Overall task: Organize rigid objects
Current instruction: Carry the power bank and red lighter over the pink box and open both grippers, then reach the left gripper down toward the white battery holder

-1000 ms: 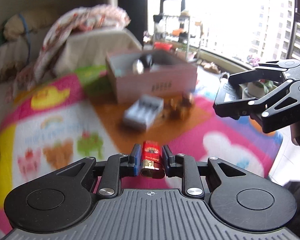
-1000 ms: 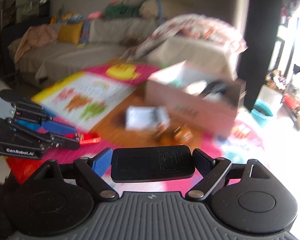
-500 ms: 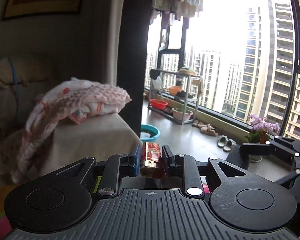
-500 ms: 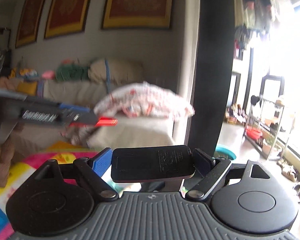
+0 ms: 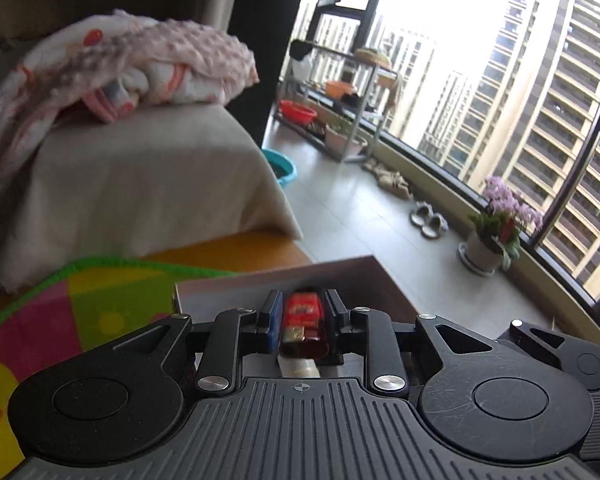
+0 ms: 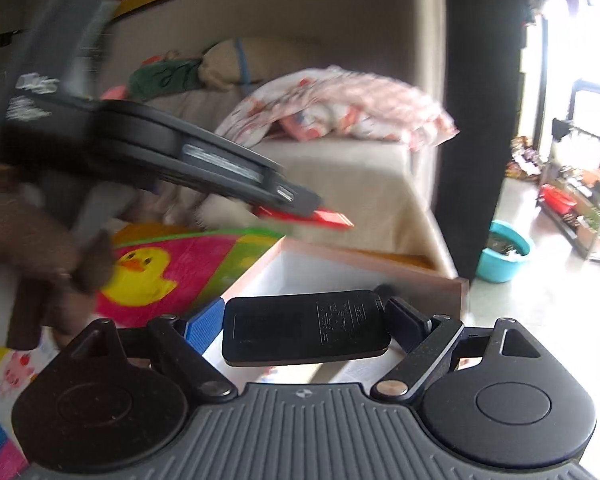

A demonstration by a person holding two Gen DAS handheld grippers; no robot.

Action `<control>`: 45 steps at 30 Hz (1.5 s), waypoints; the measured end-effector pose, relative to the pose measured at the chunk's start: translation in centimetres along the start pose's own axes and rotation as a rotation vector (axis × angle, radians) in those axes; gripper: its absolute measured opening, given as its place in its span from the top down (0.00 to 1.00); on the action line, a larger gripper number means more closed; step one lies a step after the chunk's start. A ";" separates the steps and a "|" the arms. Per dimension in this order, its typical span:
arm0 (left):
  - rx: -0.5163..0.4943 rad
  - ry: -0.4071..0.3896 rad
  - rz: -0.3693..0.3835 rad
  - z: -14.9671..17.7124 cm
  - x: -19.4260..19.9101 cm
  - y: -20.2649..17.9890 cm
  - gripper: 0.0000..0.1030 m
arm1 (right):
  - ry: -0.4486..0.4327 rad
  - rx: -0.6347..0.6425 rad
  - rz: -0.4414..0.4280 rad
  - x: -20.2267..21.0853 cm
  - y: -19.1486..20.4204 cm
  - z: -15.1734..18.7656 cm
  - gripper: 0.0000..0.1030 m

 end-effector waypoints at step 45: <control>-0.154 0.042 -0.155 21.5 4.3 -8.8 0.66 | 0.093 -0.149 0.072 4.3 -0.7 15.4 0.12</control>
Point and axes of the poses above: each gripper's, at about its wrist camera, not at the fingertips, and x roughly against the way its jaws point, y to its left, z to its underside, the point moved 2 cm from there along -x, roughly the way its jaws point, and after that the axes turned 11 degrees about y, right-handed, at the moved point
